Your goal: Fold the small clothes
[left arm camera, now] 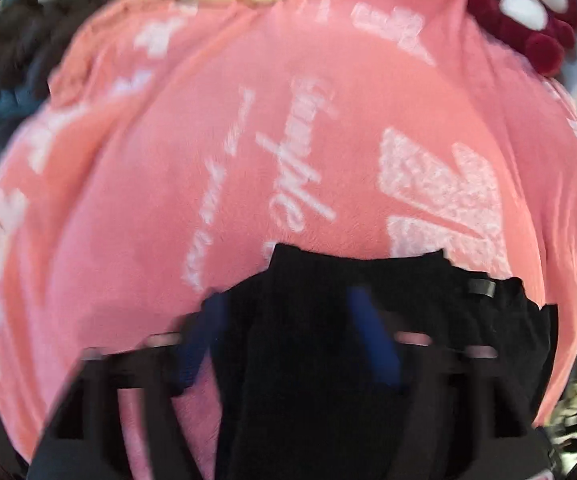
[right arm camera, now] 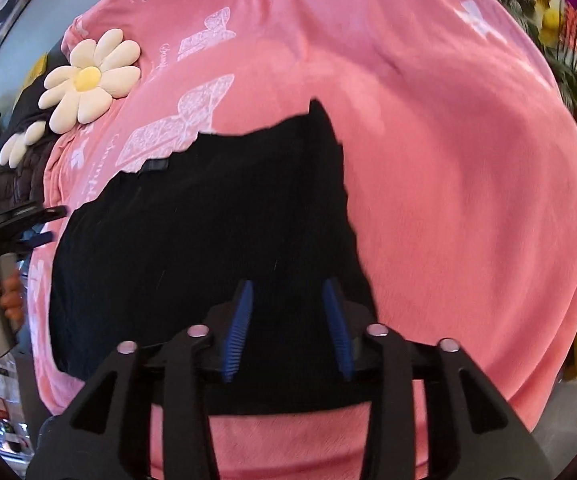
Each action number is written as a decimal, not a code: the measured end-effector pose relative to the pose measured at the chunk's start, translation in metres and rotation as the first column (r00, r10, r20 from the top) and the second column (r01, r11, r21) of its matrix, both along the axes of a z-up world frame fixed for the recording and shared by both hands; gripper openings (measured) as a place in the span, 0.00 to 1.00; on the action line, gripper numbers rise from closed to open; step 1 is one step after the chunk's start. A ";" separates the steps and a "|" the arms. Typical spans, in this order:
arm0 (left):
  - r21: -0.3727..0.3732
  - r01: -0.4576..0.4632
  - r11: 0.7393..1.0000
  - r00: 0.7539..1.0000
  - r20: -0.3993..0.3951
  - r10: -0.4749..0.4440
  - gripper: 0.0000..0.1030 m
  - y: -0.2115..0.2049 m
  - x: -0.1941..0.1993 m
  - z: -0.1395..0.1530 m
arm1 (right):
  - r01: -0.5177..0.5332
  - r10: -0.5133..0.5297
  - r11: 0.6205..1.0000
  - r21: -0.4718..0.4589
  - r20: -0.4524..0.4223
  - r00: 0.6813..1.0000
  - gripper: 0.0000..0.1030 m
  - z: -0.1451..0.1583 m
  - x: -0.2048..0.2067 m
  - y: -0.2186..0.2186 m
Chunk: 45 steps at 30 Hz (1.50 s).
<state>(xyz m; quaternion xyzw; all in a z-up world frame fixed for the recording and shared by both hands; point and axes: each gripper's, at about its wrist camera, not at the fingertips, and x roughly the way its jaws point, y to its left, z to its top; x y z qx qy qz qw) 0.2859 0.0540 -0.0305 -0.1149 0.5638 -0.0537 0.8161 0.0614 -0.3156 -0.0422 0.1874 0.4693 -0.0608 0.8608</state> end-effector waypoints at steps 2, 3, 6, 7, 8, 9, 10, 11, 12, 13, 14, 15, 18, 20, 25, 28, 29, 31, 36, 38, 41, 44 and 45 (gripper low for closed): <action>-0.059 -0.040 0.997 0.999 -0.040 0.037 0.01 0.010 0.000 -0.004 | 0.003 -0.003 1.000 0.003 0.000 1.000 0.39 0.001 -0.003 -0.002; -0.076 -0.064 0.995 0.998 -0.002 0.064 0.01 0.017 -0.004 0.003 | 0.003 -0.003 1.000 0.000 0.010 1.000 0.40 0.004 -0.004 -0.001; -0.025 -0.063 0.998 0.998 0.016 0.063 0.02 0.028 -0.007 0.003 | -0.006 0.006 0.999 -0.048 0.002 1.000 0.55 -0.001 -0.001 0.000; -0.033 -0.048 0.998 0.998 -0.035 0.047 0.02 0.030 -0.006 -0.007 | -0.011 0.010 0.997 -0.074 -0.021 1.000 0.54 -0.005 0.001 0.001; -0.052 -0.051 0.997 0.998 -0.040 0.049 0.03 0.033 -0.008 -0.007 | -0.014 0.012 0.996 -0.089 -0.025 1.000 0.54 -0.005 0.002 0.001; -0.070 -0.059 0.996 0.998 -0.019 0.058 0.06 0.036 -0.013 -0.002 | -0.017 0.017 0.996 -0.086 -0.008 1.000 0.54 -0.002 0.000 0.002; -0.065 -0.062 0.996 0.998 0.018 0.063 0.08 0.037 -0.020 0.008 | -0.021 0.021 0.997 -0.081 0.005 1.000 0.54 0.000 -0.002 0.003; -0.053 -0.057 0.997 0.998 0.035 0.059 0.10 0.036 -0.025 0.012 | -0.028 0.029 0.996 -0.080 0.011 1.000 0.54 0.001 -0.003 0.004; -0.035 -0.045 0.998 0.998 0.051 0.046 0.19 0.035 -0.031 0.017 | -0.040 0.040 0.996 -0.083 0.003 0.999 0.54 -0.002 -0.002 0.005; -0.023 -0.034 0.999 0.997 0.065 0.035 0.26 0.033 -0.038 0.021 | -0.072 0.067 0.992 -0.103 -0.053 0.996 0.52 -0.015 0.004 0.008; -0.009 -0.017 1.000 0.997 0.076 0.018 0.28 0.032 -0.049 0.023 | -0.086 0.073 0.988 -0.131 -0.101 0.992 0.41 -0.028 0.007 0.009; 0.002 -0.001 1.000 0.997 0.071 0.000 0.28 0.030 -0.059 0.024 | -0.090 0.070 0.985 -0.149 -0.135 0.988 0.36 -0.037 0.010 0.009; 0.006 0.026 1.000 0.999 0.033 -0.027 0.38 0.035 -0.092 0.021 | -0.042 0.029 0.990 -0.134 -0.094 0.995 0.36 -0.023 0.003 0.005; -0.010 0.039 0.999 0.999 -0.001 -0.039 0.49 0.038 -0.116 0.013 | -0.013 0.007 0.991 -0.130 -0.045 0.999 0.38 -0.010 -0.007 0.005; -0.103 -0.002 0.995 0.994 -0.109 -0.009 0.56 0.050 -0.154 -0.022 | -0.020 0.015 0.994 -0.105 -0.056 0.998 0.40 -0.011 -0.033 0.013; -0.150 -0.034 0.988 0.990 -0.144 0.012 0.56 0.050 -0.164 -0.035 | -0.021 0.014 0.997 -0.078 -0.087 0.996 0.45 -0.022 -0.047 0.020; -0.163 -0.048 0.985 0.992 -0.120 0.029 0.58 0.051 -0.167 -0.036 | -0.012 0.006 0.998 -0.068 -0.089 0.996 0.45 -0.022 -0.050 0.020; -0.173 -0.067 0.983 0.992 -0.116 0.047 0.57 0.050 -0.172 -0.037 | 0.002 -0.007 0.997 -0.071 -0.063 0.998 0.48 -0.019 -0.055 0.023; -0.303 -0.139 0.943 0.983 -0.156 0.095 0.04 0.065 -0.173 -0.034 | 0.007 -0.015 0.997 -0.082 -0.095 0.995 0.59 -0.027 -0.056 0.025; -0.371 -0.191 0.908 0.977 -0.163 0.139 0.04 0.076 -0.178 -0.027 | 0.024 -0.030 0.998 -0.063 -0.099 0.995 0.59 -0.030 -0.056 0.022; -0.416 -0.187 0.890 0.981 -0.127 0.147 0.04 0.076 -0.185 -0.004 | 0.053 -0.056 0.998 -0.033 -0.102 0.993 0.59 -0.034 -0.057 0.016; -0.450 -0.158 0.879 0.987 -0.085 0.133 0.03 0.067 -0.187 0.021 | 0.076 -0.075 0.997 0.000 -0.103 0.992 0.59 -0.036 -0.060 0.011; -0.448 -0.143 0.883 0.990 -0.065 0.127 0.03 0.063 -0.186 0.030 | 0.080 -0.079 0.997 0.006 -0.102 0.992 0.59 -0.036 -0.060 0.010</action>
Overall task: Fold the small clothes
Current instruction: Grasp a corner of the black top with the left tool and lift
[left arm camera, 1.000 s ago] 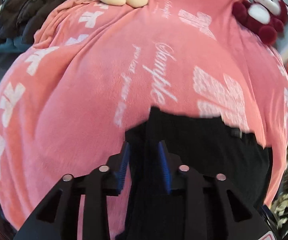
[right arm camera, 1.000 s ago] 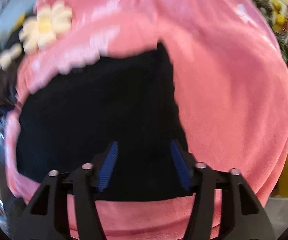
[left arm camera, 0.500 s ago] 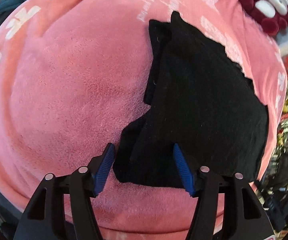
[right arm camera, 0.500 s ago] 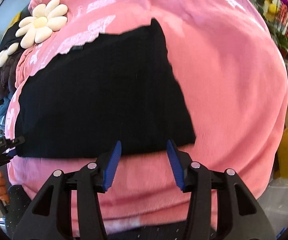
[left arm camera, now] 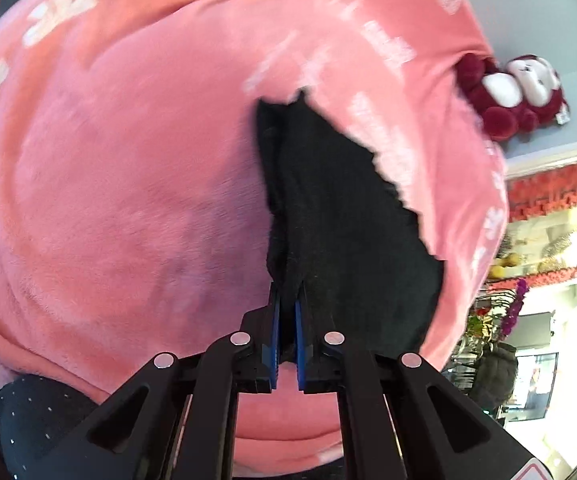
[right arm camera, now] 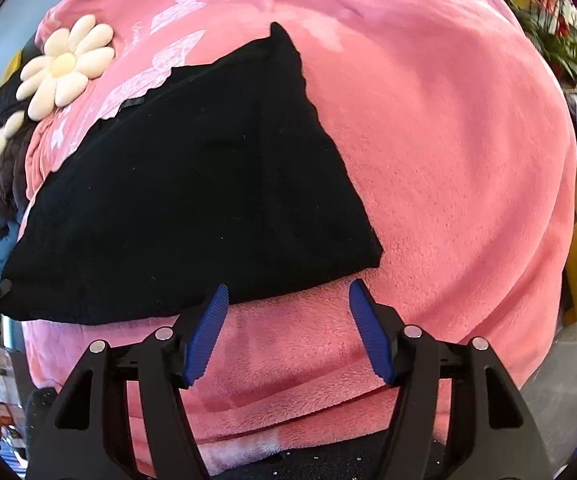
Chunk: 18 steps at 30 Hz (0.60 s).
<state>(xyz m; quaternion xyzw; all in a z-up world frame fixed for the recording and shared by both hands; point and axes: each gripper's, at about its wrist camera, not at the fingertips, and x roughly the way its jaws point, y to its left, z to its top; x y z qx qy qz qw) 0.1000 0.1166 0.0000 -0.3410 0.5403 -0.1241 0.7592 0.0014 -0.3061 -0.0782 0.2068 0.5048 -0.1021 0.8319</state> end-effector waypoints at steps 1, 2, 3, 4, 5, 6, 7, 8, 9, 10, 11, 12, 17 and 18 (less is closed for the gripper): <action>0.010 0.015 1.000 0.999 0.031 -0.016 0.03 -0.008 0.001 0.013 | 0.002 -0.002 1.000 0.009 0.003 1.000 0.59 0.000 0.000 -0.001; 0.014 0.025 1.000 0.998 0.050 -0.025 0.03 -0.012 0.003 0.022 | 0.004 -0.004 1.000 0.012 0.005 1.000 0.59 0.000 0.000 -0.001; 0.018 0.040 0.999 0.997 0.073 -0.041 0.03 -0.018 0.003 0.033 | 0.003 -0.003 1.000 0.019 0.010 1.000 0.59 0.000 -0.001 -0.001; 0.025 0.056 0.998 0.994 0.097 -0.058 0.03 -0.027 0.005 0.044 | 0.001 -0.001 1.000 0.025 0.014 1.000 0.59 0.000 -0.001 -0.003; 0.036 0.078 0.996 0.989 0.124 -0.082 0.03 -0.038 0.006 0.058 | 0.002 -0.002 1.000 0.028 0.018 1.000 0.59 0.000 -0.002 -0.003; 0.048 0.099 0.994 0.983 0.150 -0.105 0.03 -0.048 0.007 0.069 | 0.001 -0.002 0.999 0.035 0.023 1.000 0.59 0.000 -0.002 -0.004; 0.070 0.135 0.988 0.971 0.188 -0.146 0.03 -0.066 0.009 0.086 | 0.000 -0.001 0.999 0.043 0.025 1.000 0.59 0.000 -0.002 -0.005; 0.088 0.158 0.984 0.963 0.207 -0.173 0.03 -0.079 0.011 0.095 | 0.003 -0.004 0.999 0.050 0.028 1.000 0.59 0.000 -0.002 -0.006; 0.107 0.185 0.977 0.952 0.229 -0.205 0.03 -0.093 0.011 0.105 | 0.006 -0.008 0.998 0.060 0.034 0.999 0.59 0.000 -0.003 -0.007; 0.119 0.213 0.970 0.940 0.247 -0.237 0.03 -0.106 0.010 0.114 | 0.007 -0.009 0.998 0.069 0.039 0.999 0.59 0.000 -0.002 -0.008; 0.137 0.245 0.960 0.924 0.267 -0.274 0.03 -0.126 0.011 0.124 | 0.011 -0.014 0.997 0.078 0.044 0.999 0.59 0.001 -0.002 -0.009; 0.148 0.274 0.950 0.910 0.280 -0.306 0.03 -0.143 0.012 0.130 | 0.019 -0.024 0.996 0.092 0.052 0.998 0.59 0.001 -0.004 -0.011; 0.244 0.424 0.872 0.818 0.311 -0.485 0.03 -0.240 0.006 0.144 | 0.062 -0.075 0.986 0.157 0.080 0.994 0.59 0.000 -0.009 -0.022; 0.251 0.444 0.860 0.807 0.303 -0.506 0.03 -0.252 0.006 0.140 | 0.074 -0.089 0.982 0.171 0.083 0.993 0.59 -0.001 -0.010 -0.025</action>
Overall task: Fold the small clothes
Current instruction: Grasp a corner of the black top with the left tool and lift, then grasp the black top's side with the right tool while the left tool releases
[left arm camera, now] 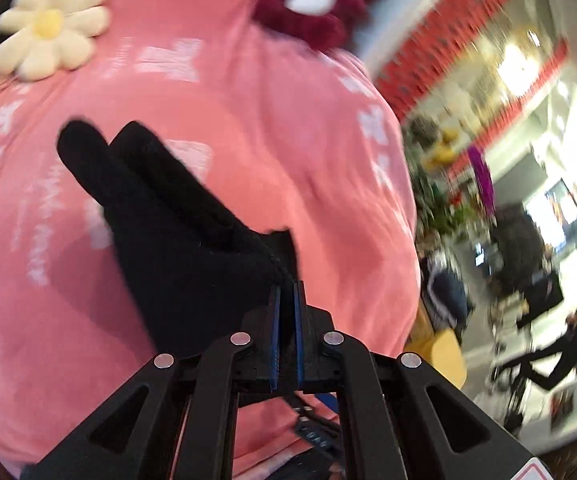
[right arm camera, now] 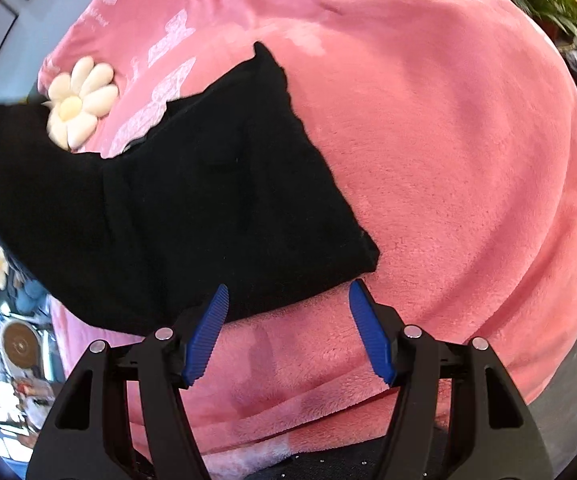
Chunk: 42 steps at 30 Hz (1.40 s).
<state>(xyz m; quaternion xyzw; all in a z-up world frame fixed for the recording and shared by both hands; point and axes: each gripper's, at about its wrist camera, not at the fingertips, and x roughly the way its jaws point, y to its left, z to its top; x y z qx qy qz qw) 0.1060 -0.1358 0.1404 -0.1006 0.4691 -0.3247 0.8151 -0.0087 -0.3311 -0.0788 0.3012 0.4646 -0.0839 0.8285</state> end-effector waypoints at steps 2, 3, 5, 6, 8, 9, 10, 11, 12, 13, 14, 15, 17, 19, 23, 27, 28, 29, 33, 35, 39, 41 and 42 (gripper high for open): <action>0.034 0.047 0.998 0.998 -0.033 -0.046 0.03 -0.032 0.000 -0.019 | 0.018 -0.018 1.000 0.022 0.000 1.000 0.59 -0.001 -0.001 -0.004; 0.060 0.077 0.995 0.995 -0.063 -0.073 0.03 -0.047 -0.001 -0.033 | 0.032 -0.032 0.999 0.031 -0.004 0.999 0.59 -0.002 -0.002 -0.007; 0.121 0.098 0.988 0.990 -0.114 -0.084 0.05 -0.068 -0.001 -0.059 | 0.081 -0.081 0.995 0.051 0.001 0.997 0.59 -0.001 -0.007 -0.016; 0.150 0.094 0.984 0.987 -0.142 -0.072 0.05 -0.074 -0.001 -0.072 | 0.099 -0.100 0.994 0.055 0.009 0.995 0.59 0.001 -0.010 -0.019; 0.168 0.061 0.984 0.980 -0.195 -0.028 0.08 -0.070 -0.001 -0.088 | 0.129 -0.130 0.991 0.031 0.055 0.990 0.59 0.016 -0.020 -0.029; 0.166 0.053 0.985 0.978 -0.208 -0.017 0.12 -0.065 -0.003 -0.091 | 0.110 -0.108 0.994 -0.028 0.064 0.992 0.59 0.026 -0.020 -0.031; 0.168 0.047 0.985 0.979 -0.204 -0.011 0.18 -0.057 -0.006 -0.092 | 0.083 -0.078 0.994 -0.067 0.072 0.994 0.60 0.034 -0.016 -0.034; 0.191 0.029 0.981 0.985 -0.174 0.004 0.23 -0.045 -0.009 -0.091 | 0.051 -0.046 0.996 -0.072 0.076 0.996 0.61 0.041 -0.010 -0.036; 0.215 0.012 0.976 0.989 -0.147 0.020 0.34 -0.034 -0.012 -0.091 | 0.025 -0.020 0.998 -0.066 0.078 0.997 0.61 0.046 -0.003 -0.039; 0.236 -0.004 0.972 0.992 -0.125 0.035 0.39 -0.027 -0.014 -0.091 | -0.027 0.032 0.998 -0.057 0.085 0.996 0.61 0.055 0.012 -0.039; 0.269 -0.029 0.963 0.994 -0.095 0.057 0.39 -0.015 -0.017 -0.093 | -0.059 0.064 0.997 -0.056 0.094 0.993 0.61 0.060 0.023 -0.039; 0.284 -0.036 0.958 0.994 -0.088 0.064 0.39 -0.008 -0.017 -0.094 | -0.095 0.101 0.994 -0.057 0.098 0.990 0.61 0.064 0.039 -0.035; 0.329 -0.056 0.943 0.993 -0.084 0.088 0.39 0.005 -0.020 -0.098 | -0.156 0.159 0.987 -0.042 0.074 0.984 0.62 0.062 0.070 -0.025; 0.354 -0.070 0.933 0.990 -0.091 0.109 0.39 0.018 -0.019 -0.103 | -0.201 0.204 0.977 -0.068 0.042 0.978 0.63 0.055 0.097 -0.011; 0.401 -0.080 0.913 0.986 -0.102 0.131 0.39 0.034 -0.022 -0.114 | -0.248 0.247 0.960 -0.126 -0.027 0.969 0.71 0.033 0.134 0.015; 0.443 -0.084 0.893 0.983 -0.112 0.148 0.39 0.052 -0.022 -0.124 | -0.323 0.318 0.936 -0.139 -0.059 0.946 0.12 0.022 0.143 0.035; 0.445 -0.083 0.892 0.982 -0.118 0.150 0.39 0.055 -0.020 -0.126 | -0.325 0.320 0.931 -0.164 -0.056 0.946 0.08 0.029 0.144 0.038; 0.443 -0.082 0.893 0.980 -0.128 0.154 0.39 0.058 -0.019 -0.129 | -0.327 0.328 0.925 -0.195 -0.026 0.944 0.08 0.043 0.140 0.040; 0.446 -0.085 0.891 0.976 -0.144 0.165 0.39 0.062 -0.015 -0.136 | -0.254 0.276 0.945 -0.205 0.088 0.957 0.07 0.084 0.117 0.018; 0.442 -0.081 0.893 0.975 -0.150 0.163 0.39 0.062 -0.014 -0.139 | -0.229 0.248 0.943 -0.242 0.054 0.967 0.08 0.075 0.114 0.008; 0.446 -0.073 0.892 0.974 -0.160 0.160 0.41 0.058 -0.014 -0.145 | -0.272 0.258 0.939 -0.211 -0.089 0.962 0.10 0.014 0.127 -0.002; 0.453 -0.066 0.889 0.974 -0.163 0.155 0.42 0.055 -0.016 -0.146 | -0.248 0.243 0.947 -0.203 -0.051 0.969 0.13 0.027 0.123 -0.004; 0.458 -0.063 0.887 0.975 -0.162 0.152 0.42 0.054 -0.016 -0.146 | -0.234 0.233 0.953 -0.194 -0.028 0.972 0.13 0.035 0.121 -0.005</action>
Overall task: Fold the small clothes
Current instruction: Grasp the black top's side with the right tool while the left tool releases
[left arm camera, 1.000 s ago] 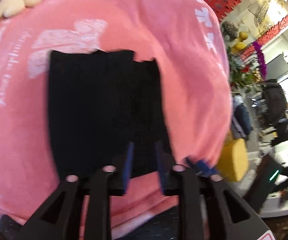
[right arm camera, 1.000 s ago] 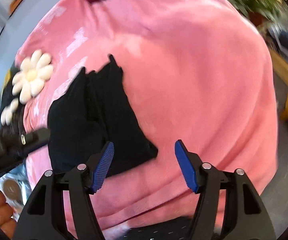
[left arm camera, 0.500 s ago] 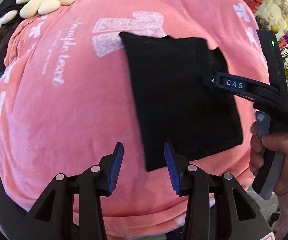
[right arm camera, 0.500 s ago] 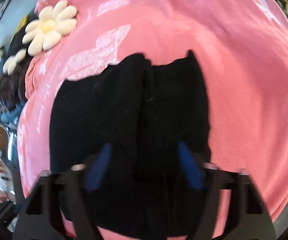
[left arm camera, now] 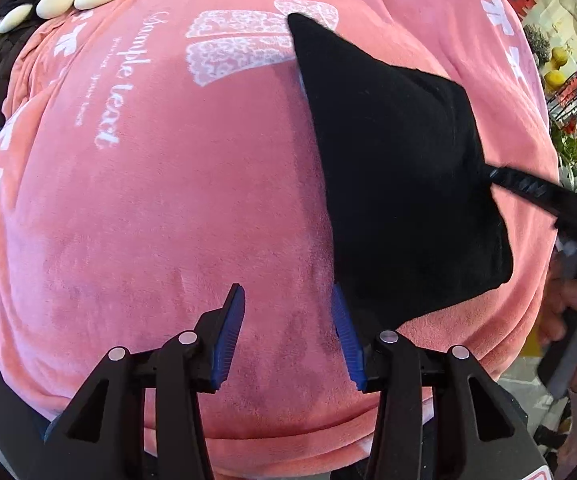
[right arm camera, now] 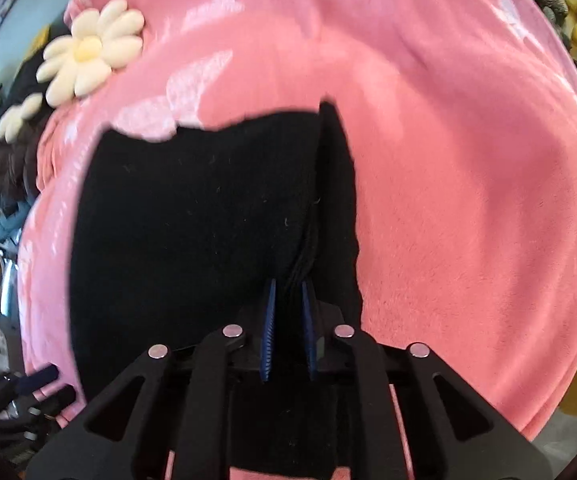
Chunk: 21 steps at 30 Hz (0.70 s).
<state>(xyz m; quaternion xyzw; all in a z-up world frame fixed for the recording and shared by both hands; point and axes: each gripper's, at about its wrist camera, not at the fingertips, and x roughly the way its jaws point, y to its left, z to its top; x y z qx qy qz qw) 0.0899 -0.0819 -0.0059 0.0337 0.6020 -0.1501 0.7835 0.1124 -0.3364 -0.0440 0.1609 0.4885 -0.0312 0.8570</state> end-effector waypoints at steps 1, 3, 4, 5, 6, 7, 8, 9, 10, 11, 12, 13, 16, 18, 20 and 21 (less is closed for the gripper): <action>0.004 0.002 1.000 1.000 0.001 -0.002 0.42 0.000 -0.001 0.000 | 0.011 -0.011 1.000 0.014 0.026 1.000 0.13 0.009 -0.004 -0.001; 0.001 0.001 1.000 1.000 -0.002 -0.001 0.43 -0.001 -0.001 0.000 | 0.014 -0.015 1.000 0.014 0.056 0.998 0.18 0.023 -0.006 -0.002; 0.001 0.000 1.000 1.000 -0.004 0.000 0.43 -0.002 -0.001 -0.001 | 0.013 -0.014 1.000 0.004 0.054 0.998 0.26 0.025 -0.004 -0.004; 0.003 0.002 1.000 1.000 -0.006 -0.002 0.43 -0.003 -0.001 -0.002 | 0.020 -0.019 1.000 -0.011 0.054 0.998 0.46 0.026 -0.003 -0.007; 0.005 0.003 1.000 1.000 -0.007 -0.003 0.43 -0.004 0.001 -0.003 | 0.025 -0.024 0.999 -0.025 0.056 0.998 0.51 0.027 0.002 -0.006; 0.008 0.003 1.000 1.000 -0.007 -0.003 0.43 -0.004 0.000 -0.003 | 0.022 -0.020 0.999 -0.028 0.049 0.999 0.51 0.024 0.010 -0.008; 0.008 0.002 1.000 1.000 -0.008 -0.002 0.43 -0.005 0.000 -0.003 | 0.024 -0.024 1.000 -0.014 0.031 0.999 0.51 0.019 0.020 -0.010; 0.005 0.001 1.000 1.000 -0.010 -0.001 0.43 -0.005 -0.001 -0.003 | 0.025 -0.025 1.000 -0.001 0.020 1.000 0.51 0.015 0.026 -0.008; 0.001 -0.001 1.000 1.000 -0.013 0.001 0.43 -0.005 -0.001 -0.003 | 0.018 -0.018 1.000 0.021 0.008 1.000 0.50 0.008 0.034 -0.008; -0.002 -0.002 1.000 1.000 -0.014 0.002 0.44 -0.006 -0.001 -0.003 | -0.003 0.003 0.999 0.035 -0.005 1.000 0.22 0.003 0.041 -0.007; -0.004 -0.002 1.000 1.000 -0.014 0.002 0.44 -0.006 -0.003 -0.002 | -0.008 0.008 1.000 0.029 -0.008 1.000 0.04 0.005 0.042 -0.006; -0.007 0.001 1.000 1.000 -0.015 -0.001 0.44 -0.006 -0.003 -0.002 | -0.007 0.006 1.000 0.028 0.026 1.000 0.04 0.013 0.038 -0.007; -0.031 0.017 0.999 1.000 0.000 -0.017 0.46 -0.008 -0.004 0.003 | 0.024 -0.027 0.999 0.026 0.105 0.994 0.04 0.032 0.024 -0.015; -0.072 0.016 0.997 1.000 0.006 -0.016 0.47 -0.008 -0.001 0.004 | 0.010 -0.010 1.000 -0.012 0.003 1.000 0.09 0.004 0.033 -0.021; -0.137 0.005 0.991 1.000 -0.012 -0.007 0.47 -0.007 0.004 0.003 | 0.005 -0.006 1.000 -0.017 -0.029 1.000 0.10 -0.006 0.031 -0.023; -0.173 -0.003 0.985 1.000 -0.019 0.000 0.47 -0.008 0.007 0.005 | 0.023 -0.023 1.000 0.001 0.005 1.000 0.17 0.001 0.022 -0.026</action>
